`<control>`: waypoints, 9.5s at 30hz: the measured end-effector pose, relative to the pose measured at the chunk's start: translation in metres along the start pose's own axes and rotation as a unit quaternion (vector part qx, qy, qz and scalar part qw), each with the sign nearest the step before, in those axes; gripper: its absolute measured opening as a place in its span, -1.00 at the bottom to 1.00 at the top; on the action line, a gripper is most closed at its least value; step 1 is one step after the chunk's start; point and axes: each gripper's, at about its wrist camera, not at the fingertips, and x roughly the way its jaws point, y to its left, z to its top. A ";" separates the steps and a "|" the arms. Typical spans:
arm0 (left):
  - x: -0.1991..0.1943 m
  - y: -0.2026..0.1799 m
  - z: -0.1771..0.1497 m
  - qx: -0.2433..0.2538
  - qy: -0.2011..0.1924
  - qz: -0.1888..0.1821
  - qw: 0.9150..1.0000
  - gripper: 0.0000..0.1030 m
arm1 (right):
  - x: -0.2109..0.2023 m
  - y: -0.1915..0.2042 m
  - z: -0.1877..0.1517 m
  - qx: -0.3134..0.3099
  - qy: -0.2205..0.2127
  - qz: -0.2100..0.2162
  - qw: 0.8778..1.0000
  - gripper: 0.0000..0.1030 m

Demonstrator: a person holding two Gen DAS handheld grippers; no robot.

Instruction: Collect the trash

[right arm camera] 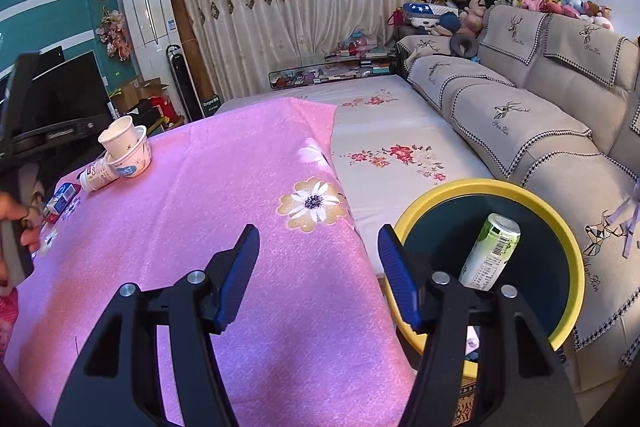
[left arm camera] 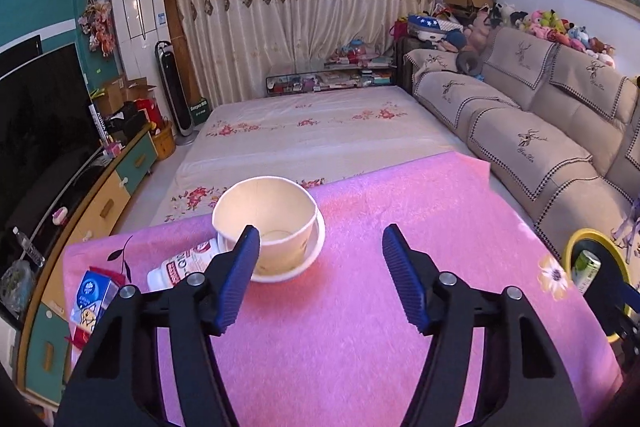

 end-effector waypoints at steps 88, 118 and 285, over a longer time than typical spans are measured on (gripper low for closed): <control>-0.112 -0.297 -0.040 0.085 -0.034 -0.202 0.975 0.57 | -0.119 -0.216 -0.058 0.129 -0.005 -0.106 0.986 0.14; -0.109 0.096 -0.161 -0.175 -0.026 0.044 0.983 0.64 | 0.011 0.120 0.089 -0.108 0.022 0.117 0.987 0.14; -0.132 -0.272 -0.040 0.076 0.007 -0.190 0.979 0.90 | -0.134 -0.164 -0.020 0.039 0.045 -0.046 0.997 0.03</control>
